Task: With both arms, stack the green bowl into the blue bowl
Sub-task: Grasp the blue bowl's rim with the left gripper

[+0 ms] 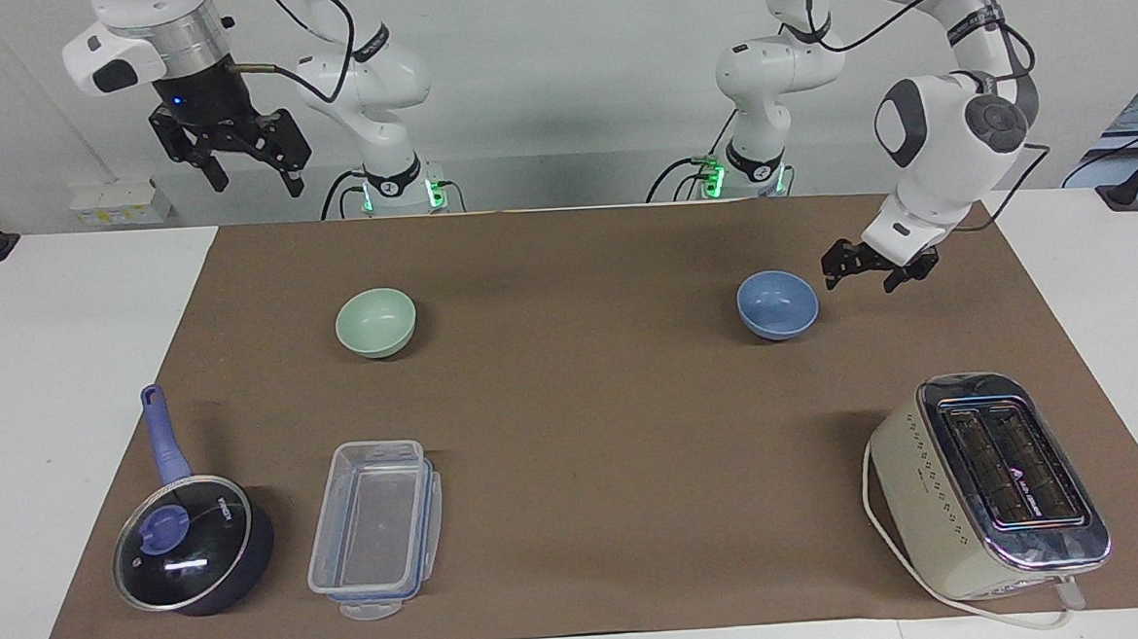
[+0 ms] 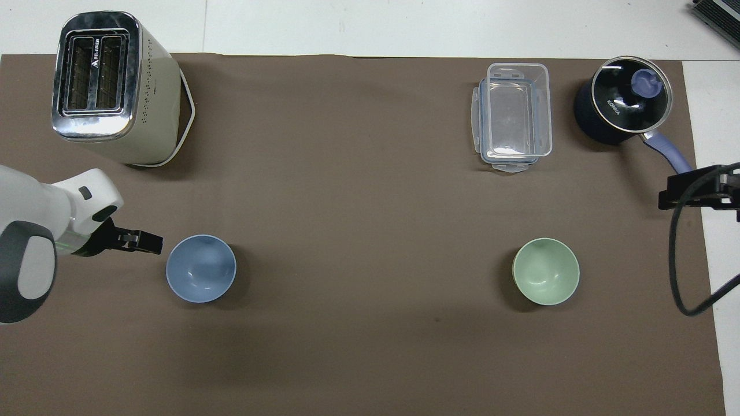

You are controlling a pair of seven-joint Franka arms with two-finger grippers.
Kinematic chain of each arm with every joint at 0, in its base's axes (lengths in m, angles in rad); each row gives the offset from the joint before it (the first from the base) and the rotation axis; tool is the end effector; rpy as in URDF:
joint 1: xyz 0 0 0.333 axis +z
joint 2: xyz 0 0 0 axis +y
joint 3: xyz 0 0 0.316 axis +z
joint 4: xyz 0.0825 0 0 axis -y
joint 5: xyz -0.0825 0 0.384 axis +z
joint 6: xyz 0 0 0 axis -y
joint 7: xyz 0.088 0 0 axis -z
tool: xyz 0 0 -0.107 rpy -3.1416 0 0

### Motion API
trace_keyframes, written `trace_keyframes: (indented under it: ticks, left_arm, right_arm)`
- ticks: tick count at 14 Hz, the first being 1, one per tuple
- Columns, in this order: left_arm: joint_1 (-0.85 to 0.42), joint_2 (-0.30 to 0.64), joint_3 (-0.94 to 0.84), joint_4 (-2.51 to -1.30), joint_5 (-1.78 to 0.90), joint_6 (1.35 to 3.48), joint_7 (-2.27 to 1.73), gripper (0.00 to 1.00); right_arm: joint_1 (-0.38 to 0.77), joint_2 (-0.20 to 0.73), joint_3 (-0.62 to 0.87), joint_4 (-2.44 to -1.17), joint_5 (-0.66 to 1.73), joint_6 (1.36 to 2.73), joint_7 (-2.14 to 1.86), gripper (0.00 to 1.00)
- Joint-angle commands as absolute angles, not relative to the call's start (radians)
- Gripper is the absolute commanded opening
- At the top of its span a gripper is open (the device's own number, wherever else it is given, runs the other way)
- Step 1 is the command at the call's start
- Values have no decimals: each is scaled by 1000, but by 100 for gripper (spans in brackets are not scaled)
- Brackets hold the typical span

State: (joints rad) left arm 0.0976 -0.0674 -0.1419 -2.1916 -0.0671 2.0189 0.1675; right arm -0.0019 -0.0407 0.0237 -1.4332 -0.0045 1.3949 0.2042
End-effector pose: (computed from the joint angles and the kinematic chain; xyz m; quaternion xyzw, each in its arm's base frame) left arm 0.5068 -0.0269 0.4063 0.9943 -0.0891 -0.0512 0.0279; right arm 0.5210 0.0112 0.6946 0.9958 -0.0915 0.0015 0.0025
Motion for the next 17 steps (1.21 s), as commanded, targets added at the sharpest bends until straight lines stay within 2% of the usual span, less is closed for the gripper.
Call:
trace_keyframes:
  ticks: [1, 5, 6, 7, 8, 13, 17]
  left_arm:
    - [42, -100, -133, -2331, -94, 2159, 187, 100]
    - [-3, -87, -133, -2404, -95, 2238, 186, 100]
    - [-6, -89, -132, -2419, -95, 2250, 186, 77]
    - [-6, -87, -132, -2422, -95, 2249, 187, 27]
    - [-3, -87, -132, -2421, -95, 2244, 190, 0]
    - [17, -72, -130, -2367, -97, 2183, 218, 0]
    - [11, -92, -132, -2274, -158, 2056, 206, 0]
  right_arm:
    - [-11, -35, 28, -1422, 12, 1394, 186, 100]
    - [-11, -37, 28, -1422, 14, 1394, 186, 100]
    - [-11, -37, 28, -1422, 14, 1394, 186, 100]
    - [-11, -37, 28, -1422, 14, 1394, 186, 100]
    - [-11, -37, 26, -1422, 14, 1394, 186, 100]
    - [-11, -37, 28, -1422, 14, 1394, 186, 100]
    - [-12, -38, 26, -1428, 14, 1394, 184, 100]
